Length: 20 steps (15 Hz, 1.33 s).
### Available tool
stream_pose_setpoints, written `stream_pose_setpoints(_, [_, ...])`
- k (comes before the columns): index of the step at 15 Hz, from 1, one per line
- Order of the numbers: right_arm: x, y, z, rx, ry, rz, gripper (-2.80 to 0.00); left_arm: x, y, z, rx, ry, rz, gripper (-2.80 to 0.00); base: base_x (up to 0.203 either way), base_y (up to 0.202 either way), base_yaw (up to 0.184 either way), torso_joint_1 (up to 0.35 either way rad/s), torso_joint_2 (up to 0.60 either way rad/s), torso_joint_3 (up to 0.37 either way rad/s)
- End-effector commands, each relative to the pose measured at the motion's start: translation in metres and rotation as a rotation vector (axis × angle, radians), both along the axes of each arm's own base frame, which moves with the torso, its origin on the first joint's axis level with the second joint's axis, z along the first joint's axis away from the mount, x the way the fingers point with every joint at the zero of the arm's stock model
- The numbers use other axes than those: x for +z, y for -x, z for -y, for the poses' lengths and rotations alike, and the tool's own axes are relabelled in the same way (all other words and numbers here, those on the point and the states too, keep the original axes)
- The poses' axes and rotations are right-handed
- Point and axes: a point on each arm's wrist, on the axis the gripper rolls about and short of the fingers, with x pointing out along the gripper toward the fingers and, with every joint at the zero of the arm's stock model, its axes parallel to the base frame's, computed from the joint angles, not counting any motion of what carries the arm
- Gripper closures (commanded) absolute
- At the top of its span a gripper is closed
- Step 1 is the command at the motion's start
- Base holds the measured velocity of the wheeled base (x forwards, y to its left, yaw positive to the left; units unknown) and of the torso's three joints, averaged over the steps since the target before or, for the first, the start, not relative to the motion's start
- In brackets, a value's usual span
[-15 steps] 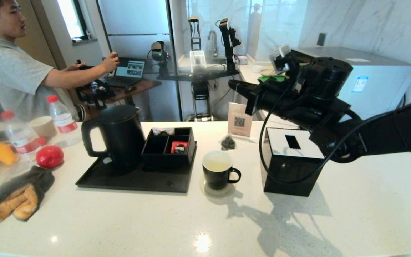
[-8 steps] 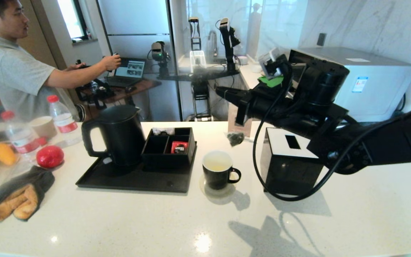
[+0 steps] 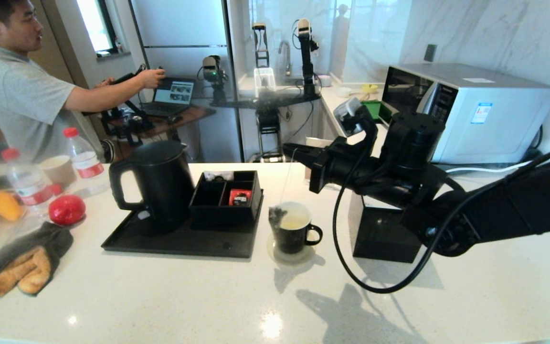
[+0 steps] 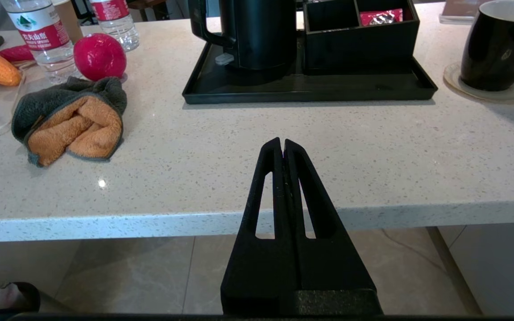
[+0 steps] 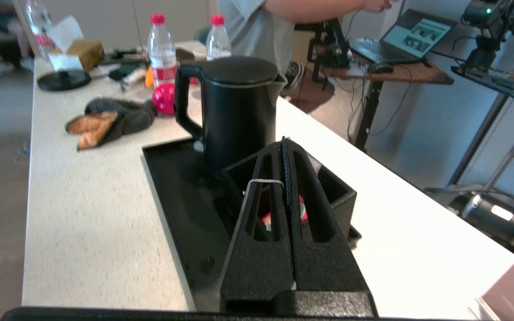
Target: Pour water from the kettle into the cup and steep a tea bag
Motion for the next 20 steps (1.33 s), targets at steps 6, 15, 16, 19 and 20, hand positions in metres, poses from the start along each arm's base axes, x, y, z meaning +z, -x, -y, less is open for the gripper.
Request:
stream_pose_setpoints(6, [-0.013, -0.013, -0.006, 0.003, -0.012, -0.025, 0.00, 0.000, 0.000, 0.000, -0.001, 0.001, 0.000, 0.00, 0.000, 0.000, 0.000, 0.000, 0.00, 0.000])
stream_pose_setpoints(15, [-0.020, -0.019, -0.009, -0.001, -0.005, -0.037, 0.00, 0.000, 0.000, 0.000, 0.000, 0.003, 0.000, 0.00, 0.000, 0.000, 0.000, 0.000, 0.00, 0.000])
stream_pose_setpoints(16, [-0.022, -0.018, -0.008, 0.000, -0.002, -0.041, 0.00, 0.000, 0.000, 0.000, 0.000, 0.003, 0.000, 0.00, 0.000, 0.000, 0.000, 0.000, 0.00, 0.000])
stream_pose_setpoints(19, [-0.032, -0.018, -0.009, 0.004, -0.006, -0.075, 0.00, 0.000, 0.000, 0.000, 0.002, 0.004, 0.000, 0.00, 0.000, 0.000, 0.000, 0.000, 0.00, 0.000])
stream_pose_setpoints(20, [-0.036, -0.017, -0.008, 0.004, 0.001, -0.085, 0.00, 0.000, 0.000, 0.000, 0.002, 0.004, 0.000, 0.00, 0.000, 0.000, 0.000, 0.000, 0.00, 0.000])
